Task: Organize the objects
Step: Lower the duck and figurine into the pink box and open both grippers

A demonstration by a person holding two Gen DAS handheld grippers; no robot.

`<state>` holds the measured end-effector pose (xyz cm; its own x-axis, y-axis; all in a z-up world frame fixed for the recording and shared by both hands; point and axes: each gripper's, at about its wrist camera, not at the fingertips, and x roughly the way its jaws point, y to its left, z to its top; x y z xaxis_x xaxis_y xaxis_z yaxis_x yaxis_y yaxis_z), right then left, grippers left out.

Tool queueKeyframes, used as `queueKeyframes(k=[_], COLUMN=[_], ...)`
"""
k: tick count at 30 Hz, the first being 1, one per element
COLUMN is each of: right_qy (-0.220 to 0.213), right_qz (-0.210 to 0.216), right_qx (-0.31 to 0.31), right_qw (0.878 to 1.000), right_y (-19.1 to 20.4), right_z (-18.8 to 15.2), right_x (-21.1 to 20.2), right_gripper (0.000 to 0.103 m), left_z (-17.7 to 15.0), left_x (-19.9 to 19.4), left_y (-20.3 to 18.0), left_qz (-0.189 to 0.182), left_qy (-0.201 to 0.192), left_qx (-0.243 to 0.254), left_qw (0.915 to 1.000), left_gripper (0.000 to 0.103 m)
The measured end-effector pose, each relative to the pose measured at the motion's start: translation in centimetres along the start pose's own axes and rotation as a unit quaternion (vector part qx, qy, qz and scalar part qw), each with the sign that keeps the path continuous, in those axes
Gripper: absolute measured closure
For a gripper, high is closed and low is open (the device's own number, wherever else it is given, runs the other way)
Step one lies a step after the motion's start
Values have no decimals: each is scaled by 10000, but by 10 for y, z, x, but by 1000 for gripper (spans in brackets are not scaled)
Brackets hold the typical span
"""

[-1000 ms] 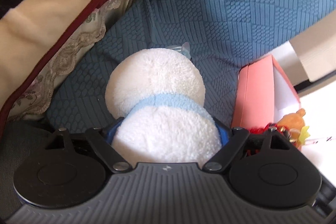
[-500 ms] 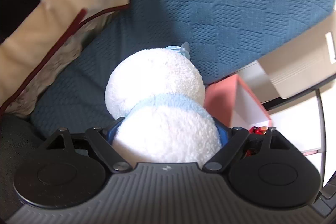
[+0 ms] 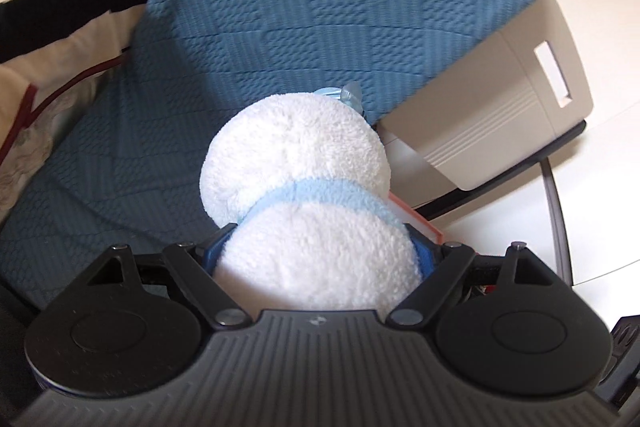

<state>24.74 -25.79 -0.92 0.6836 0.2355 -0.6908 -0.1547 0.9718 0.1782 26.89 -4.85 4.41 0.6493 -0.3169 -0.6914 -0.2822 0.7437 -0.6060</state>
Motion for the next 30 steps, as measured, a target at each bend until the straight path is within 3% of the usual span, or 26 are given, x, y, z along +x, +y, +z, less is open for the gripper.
queueKeyframes(k=[7, 15, 22, 30], right_qy=[-181, -188, 140, 647], right_qz=[-171, -539, -855, -1090], right_qx=[7, 268, 525, 687], right_qw=[9997, 9980, 9949, 9896], right_y=[-34, -88, -131, -165], right_z=[28, 28, 5, -38], right_x=[-18, -26, -9, 19], right_gripper=[44, 44, 44, 44], left_z=[-4, -27, -56, -111], left_x=[19, 67, 112, 154], left_y=[-49, -87, -99, -101], left_qz=[-203, -303, 24, 457], left_qy=[45, 332, 500, 842], left_qx=[292, 606, 1053, 1731], left_qw=[9994, 9972, 9932, 9802], left_gripper=[16, 16, 16, 16])
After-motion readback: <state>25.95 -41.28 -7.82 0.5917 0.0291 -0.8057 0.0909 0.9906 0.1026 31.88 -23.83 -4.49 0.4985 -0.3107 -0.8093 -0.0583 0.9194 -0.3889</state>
